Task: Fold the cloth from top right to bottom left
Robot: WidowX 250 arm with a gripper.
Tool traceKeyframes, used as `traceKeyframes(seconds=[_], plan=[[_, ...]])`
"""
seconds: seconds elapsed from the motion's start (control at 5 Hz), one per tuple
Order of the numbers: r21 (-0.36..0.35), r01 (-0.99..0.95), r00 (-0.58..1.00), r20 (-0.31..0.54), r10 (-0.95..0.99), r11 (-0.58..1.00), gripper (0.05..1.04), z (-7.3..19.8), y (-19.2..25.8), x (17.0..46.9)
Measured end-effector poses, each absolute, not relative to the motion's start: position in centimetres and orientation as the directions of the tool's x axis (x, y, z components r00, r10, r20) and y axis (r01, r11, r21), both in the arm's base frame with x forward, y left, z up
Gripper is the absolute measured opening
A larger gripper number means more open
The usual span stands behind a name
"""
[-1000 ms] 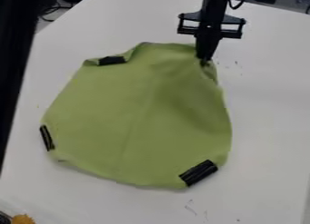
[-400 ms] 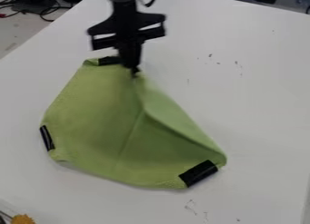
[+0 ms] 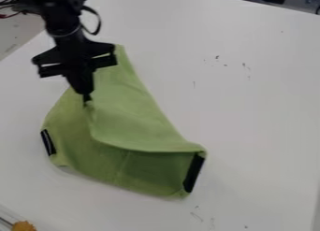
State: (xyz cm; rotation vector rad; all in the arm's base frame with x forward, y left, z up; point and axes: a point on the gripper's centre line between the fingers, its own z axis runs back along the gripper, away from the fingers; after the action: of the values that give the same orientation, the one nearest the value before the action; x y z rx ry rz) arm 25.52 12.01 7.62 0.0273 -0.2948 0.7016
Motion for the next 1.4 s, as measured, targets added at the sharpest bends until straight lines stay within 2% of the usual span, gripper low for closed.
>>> traceKeyframes(seconds=[0.2, 0.4, 0.8, 1.0, 1.2, 1.4], plan=[[-0.080, -0.683, 0.681, 0.291, 0.673, 0.726, 0.074, 7.0, 13.7, 22.4], [-0.075, -0.704, 0.664, 0.283, 0.692, 0.707, 0.074, 6.5, 14.3, 20.5], [-0.060, -0.711, 0.666, 0.262, 0.698, 0.701, 0.103, 5.7, 14.5, 18.3], [0.014, -0.640, 0.756, 0.194, 0.626, 0.768, 0.279, 5.2, 14.9, 17.9], [0.112, -0.525, 0.850, 0.113, 0.514, 0.844, 0.560, 5.7, 15.5, 18.0], [0.171, -0.447, 0.895, 0.075, 0.441, 0.878, 0.863, 6.5, 15.9, 18.3]])
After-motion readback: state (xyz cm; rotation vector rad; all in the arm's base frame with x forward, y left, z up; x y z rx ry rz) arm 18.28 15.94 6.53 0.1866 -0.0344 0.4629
